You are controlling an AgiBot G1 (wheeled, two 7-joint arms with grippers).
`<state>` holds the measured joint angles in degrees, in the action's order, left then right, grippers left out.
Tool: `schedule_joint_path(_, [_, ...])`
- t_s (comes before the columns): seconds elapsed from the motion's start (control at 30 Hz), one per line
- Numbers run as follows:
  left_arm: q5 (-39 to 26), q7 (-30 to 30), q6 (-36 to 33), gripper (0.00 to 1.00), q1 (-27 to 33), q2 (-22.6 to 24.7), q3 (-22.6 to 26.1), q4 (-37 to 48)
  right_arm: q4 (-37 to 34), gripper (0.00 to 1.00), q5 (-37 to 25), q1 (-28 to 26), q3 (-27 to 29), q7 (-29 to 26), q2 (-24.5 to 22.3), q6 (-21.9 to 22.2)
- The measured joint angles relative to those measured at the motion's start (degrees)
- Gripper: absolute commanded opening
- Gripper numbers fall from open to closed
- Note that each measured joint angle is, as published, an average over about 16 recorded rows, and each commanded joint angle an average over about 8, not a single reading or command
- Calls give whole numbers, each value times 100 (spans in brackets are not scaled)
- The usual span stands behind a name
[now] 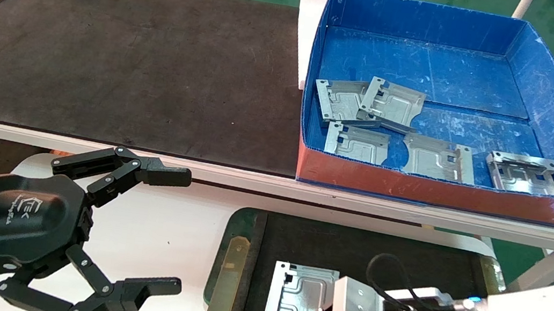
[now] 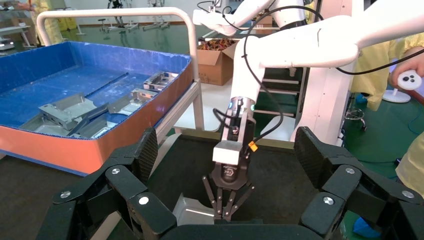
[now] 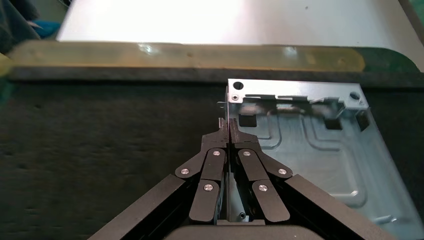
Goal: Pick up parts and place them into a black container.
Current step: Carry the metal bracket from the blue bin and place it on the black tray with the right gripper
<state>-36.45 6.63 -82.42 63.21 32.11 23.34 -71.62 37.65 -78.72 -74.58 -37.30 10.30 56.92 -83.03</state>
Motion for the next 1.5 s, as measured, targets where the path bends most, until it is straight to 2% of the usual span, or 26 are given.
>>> schedule_joint_path(0.3, [0,0,0,100,0,0,0,0,-1337,0,-270,-466,-121,858,616,198])
schedule_joint_path(0.57, [0,0,0,100,0,0,0,0,-2243,0,-363,-758,-159,1397,1075,434])
schedule_joint_path(0.83, [0,0,0,100,0,0,0,0,-2851,0,-438,-975,-196,1760,1396,646])
schedule_joint_path(1.2, [0,0,0,100,0,0,0,0,-3332,2,-475,-1143,-209,2030,1665,1000])
schedule_joint_path(1.23, [0,0,0,100,0,0,0,0,-3361,8,-474,-1152,-206,2044,1684,1040])
schedule_joint_path(1.43, [0,0,0,100,0,0,1,0,-3492,83,-463,-1198,-195,2105,1771,1239])
schedule_joint_path(1.47, [0,0,0,100,0,0,1,0,-3507,94,-462,-1204,-194,2112,1782,1265])
schedule_joint_path(1.5, [0,0,0,100,0,0,1,0,-3521,100,-460,-1209,-192,2118,1791,1290])
